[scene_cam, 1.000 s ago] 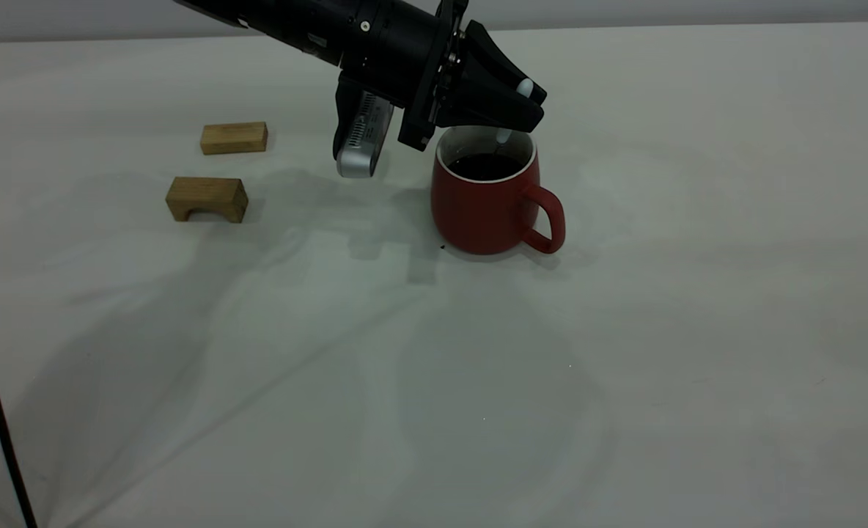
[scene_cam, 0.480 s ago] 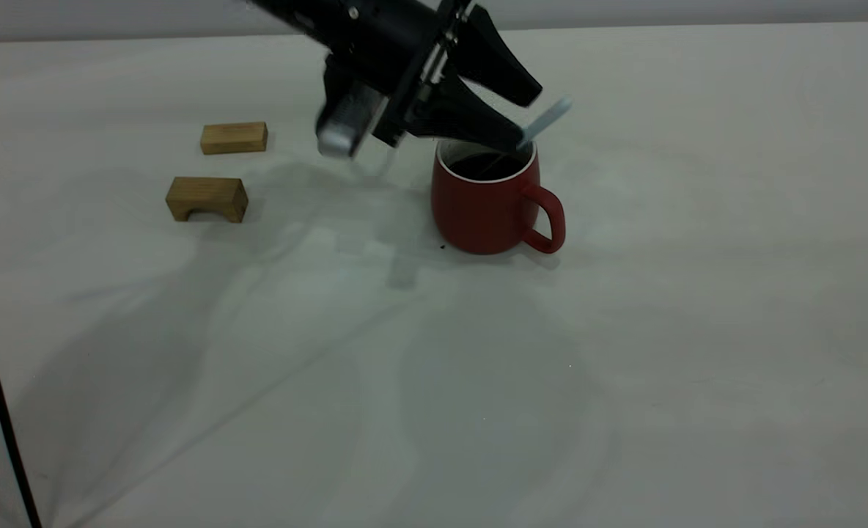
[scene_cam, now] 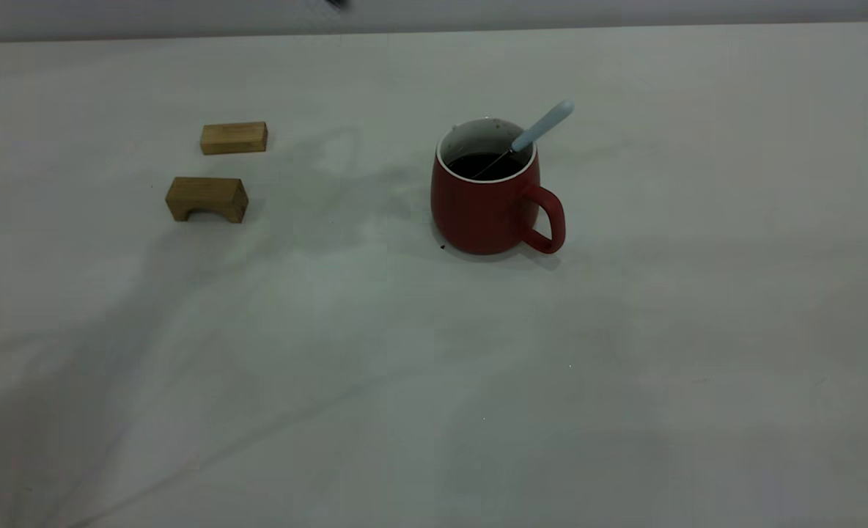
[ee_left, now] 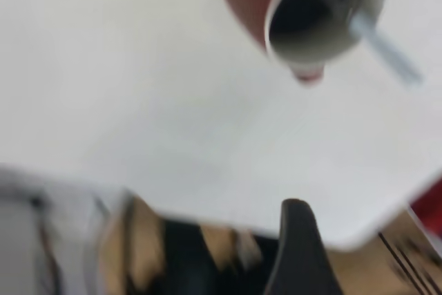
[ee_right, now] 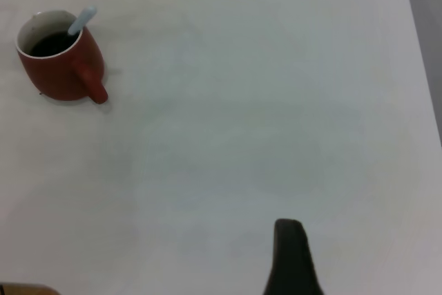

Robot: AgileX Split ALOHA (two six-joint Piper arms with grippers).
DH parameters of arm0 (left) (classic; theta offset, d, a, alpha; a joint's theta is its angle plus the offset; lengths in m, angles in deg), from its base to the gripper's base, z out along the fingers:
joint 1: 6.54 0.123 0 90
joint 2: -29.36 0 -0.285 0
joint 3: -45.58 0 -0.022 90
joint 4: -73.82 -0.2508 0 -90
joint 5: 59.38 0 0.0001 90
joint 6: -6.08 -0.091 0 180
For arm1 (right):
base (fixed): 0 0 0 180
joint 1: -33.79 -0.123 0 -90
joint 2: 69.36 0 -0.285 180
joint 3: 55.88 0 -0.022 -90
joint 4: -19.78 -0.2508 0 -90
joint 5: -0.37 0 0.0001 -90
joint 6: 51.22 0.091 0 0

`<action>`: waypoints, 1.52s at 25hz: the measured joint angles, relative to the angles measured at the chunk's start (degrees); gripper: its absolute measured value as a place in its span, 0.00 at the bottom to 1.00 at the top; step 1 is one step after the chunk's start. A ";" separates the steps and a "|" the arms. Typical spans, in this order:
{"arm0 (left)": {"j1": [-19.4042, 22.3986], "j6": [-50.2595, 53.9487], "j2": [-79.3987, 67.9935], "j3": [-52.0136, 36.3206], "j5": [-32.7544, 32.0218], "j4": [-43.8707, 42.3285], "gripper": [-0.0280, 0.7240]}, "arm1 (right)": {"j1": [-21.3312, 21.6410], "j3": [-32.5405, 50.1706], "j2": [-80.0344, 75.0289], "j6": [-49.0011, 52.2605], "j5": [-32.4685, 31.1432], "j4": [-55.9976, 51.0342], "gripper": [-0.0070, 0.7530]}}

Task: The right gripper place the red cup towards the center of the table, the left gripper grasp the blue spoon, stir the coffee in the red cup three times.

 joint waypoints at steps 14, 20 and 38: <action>-1.60 -36.29 30.14 -6.54 0.00 -21.54 0.80 | 0.00 0.00 0.00 0.00 0.00 0.00 0.78; -1.60 -37.26 43.17 -29.00 0.00 -22.12 0.80 | 0.00 0.00 0.00 0.00 0.00 0.00 0.78; 17.14 -50.33 106.88 -79.05 3.15 -22.03 0.80 | 0.00 0.00 0.00 0.00 0.00 0.00 0.78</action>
